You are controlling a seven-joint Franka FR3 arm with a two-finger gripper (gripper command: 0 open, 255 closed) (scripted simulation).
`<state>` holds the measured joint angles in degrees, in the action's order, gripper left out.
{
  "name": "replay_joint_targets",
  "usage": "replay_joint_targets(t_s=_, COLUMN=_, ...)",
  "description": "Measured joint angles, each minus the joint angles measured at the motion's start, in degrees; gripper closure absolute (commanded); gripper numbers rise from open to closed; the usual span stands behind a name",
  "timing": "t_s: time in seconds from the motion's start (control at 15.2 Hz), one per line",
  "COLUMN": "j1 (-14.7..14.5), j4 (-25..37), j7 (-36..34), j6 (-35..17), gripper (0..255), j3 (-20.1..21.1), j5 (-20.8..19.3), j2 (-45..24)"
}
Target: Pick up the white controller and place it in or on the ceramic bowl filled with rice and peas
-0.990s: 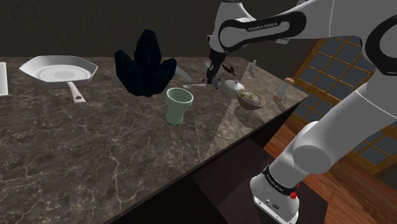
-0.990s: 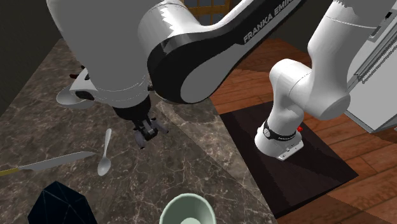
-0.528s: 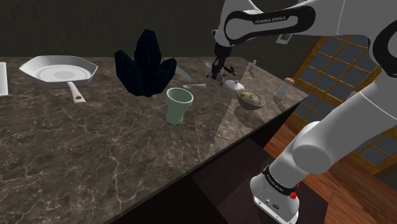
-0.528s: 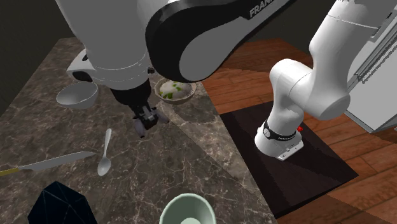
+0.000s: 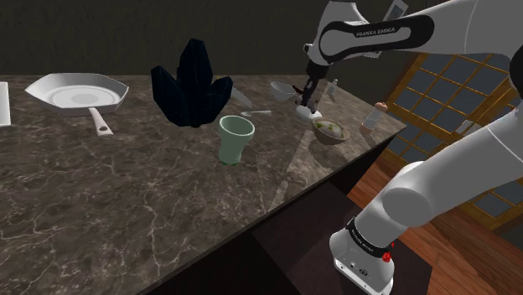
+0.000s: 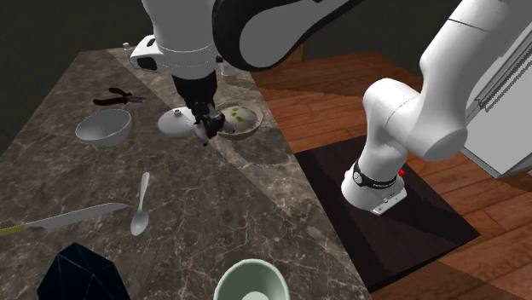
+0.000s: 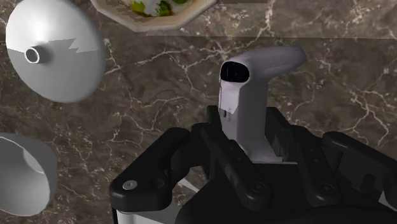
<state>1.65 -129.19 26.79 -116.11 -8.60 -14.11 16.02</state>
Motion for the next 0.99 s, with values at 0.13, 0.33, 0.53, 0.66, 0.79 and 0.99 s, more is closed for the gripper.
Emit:
replay_joint_targets(t_s=0.13, j1=1.24, j4=-1.76, j7=2.46, j6=-0.77, gripper=255, j3=-1.77, j5=-0.73, j2=1.51)
replay_joint_targets(t_s=0.33, j1=3.07, j4=-2.86, j7=6.48, j6=-1.44, gripper=255, j3=-4.60, j5=-1.68, j2=2.83)
replay_joint_targets(t_s=0.53, j1=4.95, j4=-3.58, j7=10.71, j6=-1.88, gripper=255, j3=-7.57, j5=-2.68, j2=4.03)
replay_joint_targets(t_s=0.66, j1=6.18, j4=-3.72, j7=13.65, j6=-2.59, gripper=255, j3=-9.75, j5=-3.27, j2=4.17)
replay_joint_targets(t_s=0.79, j1=7.25, j4=-3.08, j7=16.56, j6=-2.59, gripper=255, j3=-11.74, j5=-3.66, j2=4.16)
replay_joint_targets(t_s=0.99, j1=8.17, j4=-3.71, j7=18.76, j6=-3.92, gripper=255, j3=-13.52, j5=-4.12, j2=3.98)
